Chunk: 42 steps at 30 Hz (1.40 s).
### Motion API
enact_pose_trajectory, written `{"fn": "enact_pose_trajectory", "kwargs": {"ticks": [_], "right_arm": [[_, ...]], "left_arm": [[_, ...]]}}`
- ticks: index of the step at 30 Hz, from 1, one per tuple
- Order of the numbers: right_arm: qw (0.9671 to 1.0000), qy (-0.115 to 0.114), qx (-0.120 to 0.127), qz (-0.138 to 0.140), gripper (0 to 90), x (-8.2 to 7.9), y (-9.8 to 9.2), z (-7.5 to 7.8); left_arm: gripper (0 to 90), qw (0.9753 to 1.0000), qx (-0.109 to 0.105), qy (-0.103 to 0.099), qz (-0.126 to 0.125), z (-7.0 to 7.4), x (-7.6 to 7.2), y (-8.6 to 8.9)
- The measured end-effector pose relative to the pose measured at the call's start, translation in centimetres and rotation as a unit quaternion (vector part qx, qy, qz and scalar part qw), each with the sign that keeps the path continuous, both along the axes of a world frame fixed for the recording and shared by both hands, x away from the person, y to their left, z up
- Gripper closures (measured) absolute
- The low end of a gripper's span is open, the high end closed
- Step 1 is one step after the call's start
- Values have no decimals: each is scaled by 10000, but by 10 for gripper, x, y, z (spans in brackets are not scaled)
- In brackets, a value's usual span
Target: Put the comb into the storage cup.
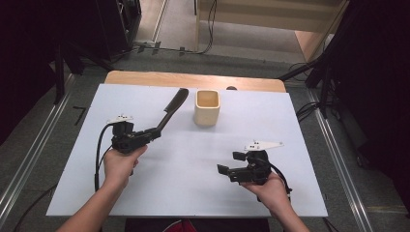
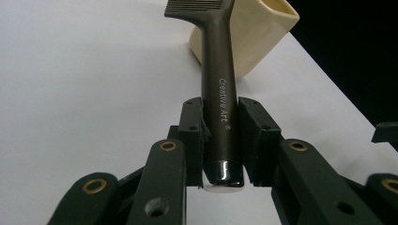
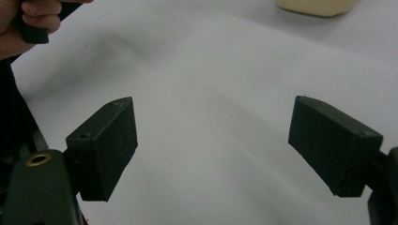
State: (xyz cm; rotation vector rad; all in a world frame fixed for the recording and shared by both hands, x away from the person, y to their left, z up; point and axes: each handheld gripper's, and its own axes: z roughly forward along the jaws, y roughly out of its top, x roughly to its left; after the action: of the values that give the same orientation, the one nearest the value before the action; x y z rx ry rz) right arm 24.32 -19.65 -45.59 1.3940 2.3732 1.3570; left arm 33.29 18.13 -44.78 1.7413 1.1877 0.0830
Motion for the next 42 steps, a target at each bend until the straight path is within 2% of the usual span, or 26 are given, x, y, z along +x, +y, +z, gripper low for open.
{"fn": "enact_pose_trajectory", "kwargs": {"ticks": [5,12,15,19,22,24,29,35,42], "right_arm": [[10000,31,75,-52,147,5,10,3],[9999,-45,78,-81,147,12,18,6],[9999,-87,39,-139,147,14,20,7],[9990,-333,-137,-266,147,15,24,10],[9961,-726,-369,-325,147,13,31,14],[9951,-832,-450,-297,147,14,36,16],[9954,-777,-526,-210,147,19,49,16],[9951,-788,-547,-244,150,27,61,17],[9949,-777,-560,-303,151,36,77,18]], "left_arm": [[736,9999,-93,-4,94,-1,-6,-2],[736,9993,-192,-209,246,2,-17,-8],[736,9992,-212,-216,275,2,-21,-11],[736,9991,-229,-175,300,-2,-24,-15],[736,9991,-231,-167,308,-4,-26,-19],[736,9989,-261,-154,362,-6,-26,-20],[736,9984,-314,-138,459,-9,-27,-23],[736,9974,-358,-142,605,-12,-27,-24],[736,9969,-384,-173,665,-16,-26,-27]]}}
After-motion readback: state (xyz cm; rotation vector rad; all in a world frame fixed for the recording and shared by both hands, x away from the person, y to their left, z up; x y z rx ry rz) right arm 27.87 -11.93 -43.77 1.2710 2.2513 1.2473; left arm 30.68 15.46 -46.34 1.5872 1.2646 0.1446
